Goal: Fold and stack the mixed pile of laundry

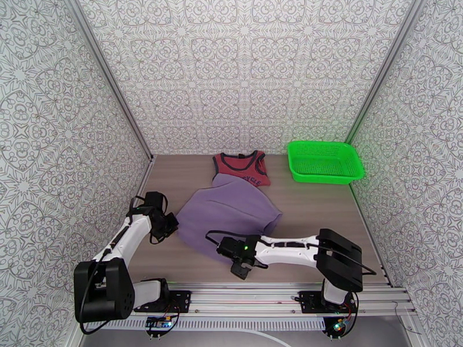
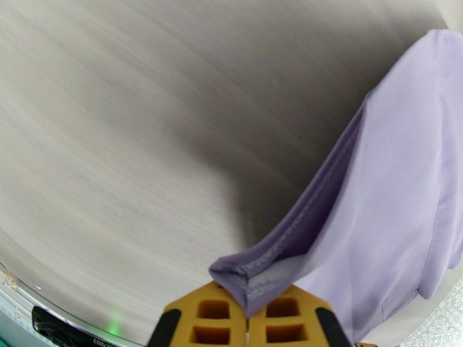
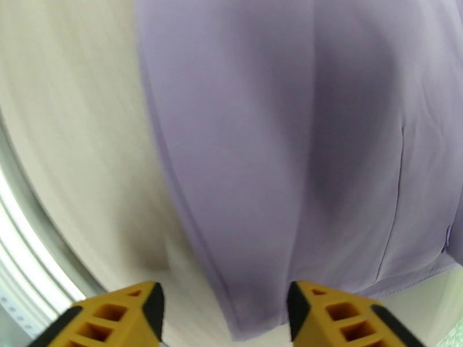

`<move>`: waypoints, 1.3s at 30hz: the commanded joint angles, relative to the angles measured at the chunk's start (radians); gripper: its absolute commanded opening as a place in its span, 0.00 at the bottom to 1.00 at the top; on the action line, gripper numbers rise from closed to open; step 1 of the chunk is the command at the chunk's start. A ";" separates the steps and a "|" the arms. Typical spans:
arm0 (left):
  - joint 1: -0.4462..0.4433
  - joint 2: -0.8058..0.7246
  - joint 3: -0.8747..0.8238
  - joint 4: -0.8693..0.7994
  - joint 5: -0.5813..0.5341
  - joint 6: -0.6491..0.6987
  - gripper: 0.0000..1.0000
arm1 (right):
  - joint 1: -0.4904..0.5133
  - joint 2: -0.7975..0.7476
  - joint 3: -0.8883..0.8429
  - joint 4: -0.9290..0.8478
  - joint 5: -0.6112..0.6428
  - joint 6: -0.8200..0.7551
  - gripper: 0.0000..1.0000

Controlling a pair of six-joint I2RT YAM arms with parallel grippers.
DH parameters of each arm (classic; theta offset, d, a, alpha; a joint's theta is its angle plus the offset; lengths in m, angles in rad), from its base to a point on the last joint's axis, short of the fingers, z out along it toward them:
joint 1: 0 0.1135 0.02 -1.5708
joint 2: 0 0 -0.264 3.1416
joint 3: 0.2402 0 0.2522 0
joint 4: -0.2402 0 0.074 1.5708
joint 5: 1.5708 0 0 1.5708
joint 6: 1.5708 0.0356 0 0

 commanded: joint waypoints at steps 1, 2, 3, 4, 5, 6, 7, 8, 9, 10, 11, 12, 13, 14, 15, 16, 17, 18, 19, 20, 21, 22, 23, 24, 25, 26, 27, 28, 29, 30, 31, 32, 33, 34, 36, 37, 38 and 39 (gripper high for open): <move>0.017 0.009 0.016 -0.015 0.009 0.024 0.00 | -0.001 0.040 0.017 -0.019 0.031 0.002 0.56; 0.020 0.011 0.017 -0.017 0.009 0.025 0.00 | -0.001 0.045 0.017 -0.019 0.037 0.006 0.55; 0.020 0.013 0.019 -0.016 0.007 0.026 0.00 | -0.001 0.054 0.017 -0.020 0.044 0.008 0.53; 0.021 0.014 0.021 -0.018 0.007 0.028 0.00 | -0.001 0.061 0.016 -0.019 0.049 0.011 0.48; 0.022 0.016 0.022 -0.020 0.007 0.030 0.00 | -0.001 0.069 0.017 -0.017 0.052 0.010 0.43; 0.023 0.015 0.023 -0.021 0.007 0.031 0.00 | -0.001 0.076 0.017 -0.017 0.054 0.015 0.33; 0.025 0.014 0.023 -0.023 0.007 0.033 0.00 | -0.001 0.082 0.018 -0.016 0.058 0.016 0.23; 0.027 0.012 0.024 -0.025 0.007 0.034 0.00 | -0.001 0.085 0.019 -0.019 0.060 0.018 0.14; 0.029 0.009 0.026 -0.029 0.007 0.036 0.00 | -0.001 0.082 0.018 -0.021 0.062 0.022 0.00; 0.033 0.006 0.029 -0.036 0.006 0.040 0.00 | 0.000 0.073 0.017 -0.027 0.061 0.022 0.00; 0.035 0.002 0.034 -0.044 0.006 0.043 0.00 | 0.001 0.061 0.018 -0.033 0.047 0.022 0.00; 0.039 -0.005 0.041 -0.055 0.006 0.047 0.00 | 0.002 0.040 0.018 -0.041 0.027 0.014 0.00; 0.041 -0.013 0.049 -0.069 0.005 0.050 0.00 | 0.004 0.013 0.021 -0.049 -0.001 0.007 0.00; 0.042 -0.023 0.059 -0.085 0.004 0.053 0.00 | 0.006 -0.016 0.022 -0.054 -0.035 -0.003 0.00; 0.042 -0.033 0.074 -0.105 0.002 0.056 0.00 | 0.006 -0.047 0.022 -0.057 -0.083 -0.016 0.00; 0.043 -0.046 0.091 -0.128 0.001 0.061 0.00 | 0.006 -0.084 0.025 -0.059 -0.136 -0.027 0.00; 0.043 -0.059 0.105 -0.148 -0.003 0.065 0.00 | 0.006 -0.115 0.029 -0.060 -0.181 -0.036 0.00; 0.043 -0.074 0.124 -0.169 -0.008 0.066 0.00 | 0.006 -0.149 0.034 -0.064 -0.233 -0.045 0.00; 0.043 -0.089 0.141 -0.190 -0.012 0.068 0.00 | 0.006 -0.181 0.039 -0.064 -0.278 -0.053 0.00; 0.043 -0.102 0.157 -0.207 -0.014 0.070 0.00 | 0.006 -0.205 0.040 -0.066 -0.308 -0.057 0.00; 0.043 -0.115 0.172 -0.223 -0.018 0.071 0.00 | 0.006 -0.228 0.043 -0.070 -0.329 -0.059 0.00; 0.043 -0.126 0.185 -0.235 -0.018 0.073 0.00 | 0.006 -0.245 0.044 -0.073 -0.335 -0.058 0.00; 0.043 -0.132 0.193 -0.243 -0.017 0.073 0.00 | 0.006 -0.255 0.044 -0.076 -0.333 -0.055 0.00; 0.043 -0.136 0.200 -0.249 -0.014 0.075 0.00 | 0.006 -0.262 0.044 -0.080 -0.330 -0.052 0.00; 0.044 -0.138 0.203 -0.251 -0.010 0.076 0.00 | 0.006 -0.263 0.044 -0.082 -0.323 -0.044 0.00; 0.043 -0.135 0.203 -0.249 -0.006 0.076 0.00 | 0.006 -0.260 0.044 -0.080 -0.315 -0.037 0.00; 0.044 -0.131 0.202 -0.243 -0.001 0.076 0.00 | 0.006 -0.255 0.044 -0.079 -0.306 -0.022 0.00; 0.043 -0.126 0.203 -0.235 0.009 0.076 0.00 | 0.004 -0.250 0.043 -0.074 -0.289 -0.007 0.00; 0.043 -0.119 0.204 -0.226 0.019 0.076 0.00 | 0.004 -0.247 0.041 -0.072 -0.270 0.006 0.00; 0.043 -0.108 0.212 -0.218 0.031 0.076 0.00 | 0.001 -0.246 0.043 -0.072 -0.247 0.022 0.00; 0.042 -0.095 0.228 -0.213 0.041 0.076 0.00 | -0.004 -0.248 0.044 -0.076 -0.217 0.042 0.00; 0.038 -0.082 0.248 -0.211 0.045 0.078 0.00 | -0.011 -0.253 0.048 -0.083 -0.190 0.057 0.00; 0.031 -0.064 0.278 -0.214 0.044 0.079 0.00 | -0.024 -0.264 0.051 -0.091 -0.171 0.073 0.00; 0.020 -0.043 0.315 -0.218 0.040 0.080 0.00 | -0.037 -0.279 0.055 -0.099 -0.149 0.087 0.00; -0.004 0.002 0.393 -0.226 0.037 0.083 0.00 | -0.065 -0.311 0.059 -0.113 -0.109 0.114 0.00; -0.024 0.032 0.438 -0.229 0.037 0.085 0.00 | -0.081 -0.325 0.063 -0.124 -0.084 0.128 0.00; -0.042 0.061 0.479 -0.232 0.035 0.085 0.00 | -0.097 -0.338 0.066 -0.138 -0.056 0.140 0.00; -0.066 0.099 0.527 -0.235 0.031 0.086 0.00 | -0.112 -0.347 0.065 -0.149 -0.036 0.149 0.00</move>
